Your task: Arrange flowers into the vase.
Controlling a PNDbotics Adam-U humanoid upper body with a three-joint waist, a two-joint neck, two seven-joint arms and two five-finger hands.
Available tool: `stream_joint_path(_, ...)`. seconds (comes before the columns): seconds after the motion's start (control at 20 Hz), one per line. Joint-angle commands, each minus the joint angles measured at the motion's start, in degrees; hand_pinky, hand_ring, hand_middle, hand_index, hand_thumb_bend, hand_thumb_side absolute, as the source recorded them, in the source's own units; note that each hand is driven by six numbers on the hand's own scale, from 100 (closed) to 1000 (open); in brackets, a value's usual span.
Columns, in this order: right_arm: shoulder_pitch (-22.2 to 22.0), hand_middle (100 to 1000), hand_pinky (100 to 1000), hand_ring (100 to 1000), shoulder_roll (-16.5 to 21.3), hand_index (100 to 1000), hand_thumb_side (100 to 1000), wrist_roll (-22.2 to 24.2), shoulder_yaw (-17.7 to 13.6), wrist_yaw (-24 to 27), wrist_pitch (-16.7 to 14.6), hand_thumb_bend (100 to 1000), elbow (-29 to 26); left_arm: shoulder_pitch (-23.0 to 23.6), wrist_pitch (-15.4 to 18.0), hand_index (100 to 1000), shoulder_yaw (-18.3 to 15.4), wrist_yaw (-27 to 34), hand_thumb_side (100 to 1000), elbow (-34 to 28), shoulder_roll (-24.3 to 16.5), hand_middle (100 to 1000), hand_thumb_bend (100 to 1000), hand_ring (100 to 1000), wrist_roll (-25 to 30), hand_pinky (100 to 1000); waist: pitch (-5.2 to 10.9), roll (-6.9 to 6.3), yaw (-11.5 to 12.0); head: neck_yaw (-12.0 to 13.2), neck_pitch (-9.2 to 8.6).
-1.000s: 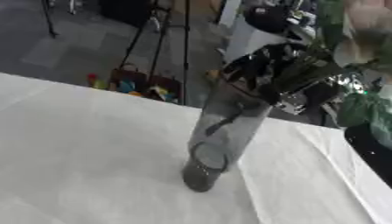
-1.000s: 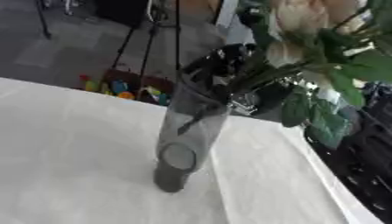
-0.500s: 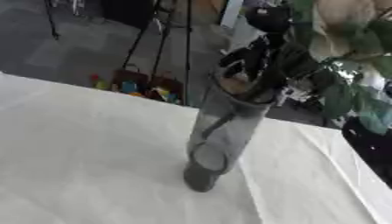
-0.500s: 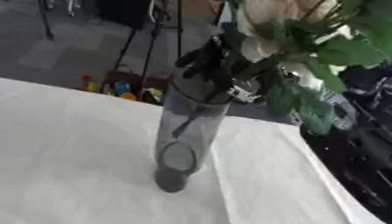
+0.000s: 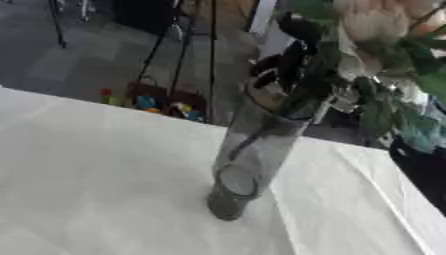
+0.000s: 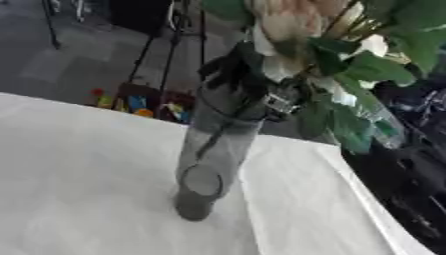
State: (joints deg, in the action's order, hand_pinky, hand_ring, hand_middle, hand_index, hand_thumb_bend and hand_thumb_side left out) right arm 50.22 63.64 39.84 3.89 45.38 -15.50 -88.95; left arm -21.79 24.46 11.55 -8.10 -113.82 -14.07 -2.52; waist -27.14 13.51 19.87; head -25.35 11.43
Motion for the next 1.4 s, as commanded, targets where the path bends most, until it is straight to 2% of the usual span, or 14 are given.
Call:
stream_joint_path(0.05, 0.1, 505, 844, 882, 2.4, 726, 326, 0.3, -1.2, -1.7, -2.2, 100, 0.3, -0.3, 0.0, 971, -0.3, 0.2, 1000, -0.8, -0.3, 971, 100, 1000, 0.1, 686, 1.81, -0.56, -0.3, -0.1, -0.97)
stream_joint_path(0.5, 0.0, 552, 881, 922, 2.5, 783, 396, 1.7, -1.3, -3.1, -5.5, 100, 1.2, -0.2, -0.3, 971, -0.3, 0.6, 1000, -0.8, -0.3, 972, 100, 1000, 0.2, 686, 2.29, -0.56, -0.8, 0.0, -1.04)
stream_joint_path(1.05, 0.2, 595, 906, 953, 2.5, 835, 447, 2.0, -1.6, -0.8, -9.4, 100, 2.3, -0.2, -0.6, 972, -0.4, 0.9, 1000, -0.8, -0.2, 973, 100, 1000, 0.4, 686, 2.55, -0.56, -1.3, 0.1, -1.15)
stream_joint_path(1.4, 0.2, 645, 919, 980, 2.5, 884, 485, 2.6, -1.6, -1.3, -12.4, 100, 2.9, -0.3, -0.6, 972, -0.4, 1.0, 1000, -0.8, -0.1, 973, 100, 1000, 0.5, 685, 2.58, -0.56, -1.3, -0.1, -1.11)
